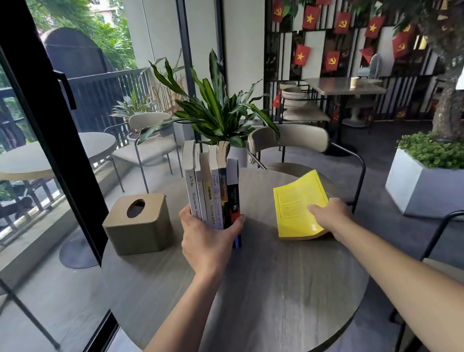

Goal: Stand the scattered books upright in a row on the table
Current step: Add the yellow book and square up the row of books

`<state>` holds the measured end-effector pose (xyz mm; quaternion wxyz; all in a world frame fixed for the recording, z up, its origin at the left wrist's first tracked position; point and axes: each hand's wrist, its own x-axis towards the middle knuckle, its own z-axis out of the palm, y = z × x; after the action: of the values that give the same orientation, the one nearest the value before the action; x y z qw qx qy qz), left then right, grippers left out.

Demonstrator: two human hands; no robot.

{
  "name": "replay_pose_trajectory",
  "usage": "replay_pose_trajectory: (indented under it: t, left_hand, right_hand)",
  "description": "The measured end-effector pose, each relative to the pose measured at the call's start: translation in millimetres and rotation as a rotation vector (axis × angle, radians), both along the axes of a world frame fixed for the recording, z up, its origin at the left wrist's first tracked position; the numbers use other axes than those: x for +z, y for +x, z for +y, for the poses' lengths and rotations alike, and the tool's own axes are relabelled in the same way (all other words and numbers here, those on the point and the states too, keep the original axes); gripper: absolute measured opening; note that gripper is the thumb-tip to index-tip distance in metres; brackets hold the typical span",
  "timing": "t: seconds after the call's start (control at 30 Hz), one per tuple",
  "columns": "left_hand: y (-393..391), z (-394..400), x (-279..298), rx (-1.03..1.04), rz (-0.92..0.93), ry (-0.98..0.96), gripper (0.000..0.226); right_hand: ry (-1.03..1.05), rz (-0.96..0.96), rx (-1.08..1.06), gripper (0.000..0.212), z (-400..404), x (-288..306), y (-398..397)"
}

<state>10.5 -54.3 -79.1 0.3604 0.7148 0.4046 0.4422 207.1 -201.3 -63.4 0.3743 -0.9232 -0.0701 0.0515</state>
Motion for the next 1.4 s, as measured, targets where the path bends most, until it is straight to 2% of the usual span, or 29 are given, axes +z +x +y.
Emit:
replay_pose_trajectory:
  t: [0.07,0.13,0.23,0.4,0.53,0.63,0.77,0.9,0.93,1.07,1.23,1.3,1.4]
  left_hand:
    - [-0.5,0.6,-0.3,-0.005,-0.005,0.007,0.093]
    - [-0.7,1.5,-0.4,-0.015,-0.009,0.005,0.094]
    - [-2.3,4.1,0.0,-0.024,-0.013,-0.013,0.097]
    - [-6.8,13.4,-0.8,-0.074,-0.017,-0.01,0.098]
    - [-13.7,24.8,0.4,-0.176,0.035,0.031,0.097]
    - [-19.6,37.0,3.7,-0.271,0.129,0.065,0.102]
    - [-24.1,55.4,0.7,-0.368,0.242,0.06,0.113]
    - [-23.0,63.9,-2.2,-0.398,0.239,0.057,0.113]
    - [-22.2,65.0,-2.8,-0.406,0.228,0.056,0.113]
    - [-20.6,70.2,-6.1,-0.429,0.19,0.045,0.117]
    - [-20.8,74.2,-2.9,-0.464,0.231,0.084,0.117]
    - [-20.3,75.1,0.7,-0.433,0.352,0.216,0.113]
    - [-23.0,76.3,9.0,-0.214,0.674,0.64,0.12]
  right_hand:
    - [0.106,-0.166,-0.066,0.035,7.0,4.2,-14.4]
    - [0.33,-0.272,-0.108,0.032,14.6,13.5,-34.8]
    - [0.501,-0.355,0.031,0.025,29.7,17.8,-54.5]
    - [0.398,-0.37,0.302,0.032,47.2,-2.9,-68.3]
    - [0.378,-0.341,0.418,0.038,54.8,-18.4,-84.1]
    - [0.374,-0.241,0.52,0.04,58.8,-16.5,-90.8]
    - [0.403,0.009,0.717,0.035,63.9,-9.7,-90.1]
    - [0.357,0.11,0.791,0.019,62.4,-9.6,-81.7]
    - [0.323,0.122,0.801,0.021,61.6,-9.8,-79.8]
    - [0.149,-0.019,0.821,0.054,61.5,-12.5,-77.1]
    - [0.114,-0.073,0.779,0.058,63.3,-11.2,-76.0]
    - [0.109,-0.077,0.767,0.058,64.0,-12.6,-74.7]
    - [0.117,-0.088,0.774,0.06,64.4,-13.9,-73.4]
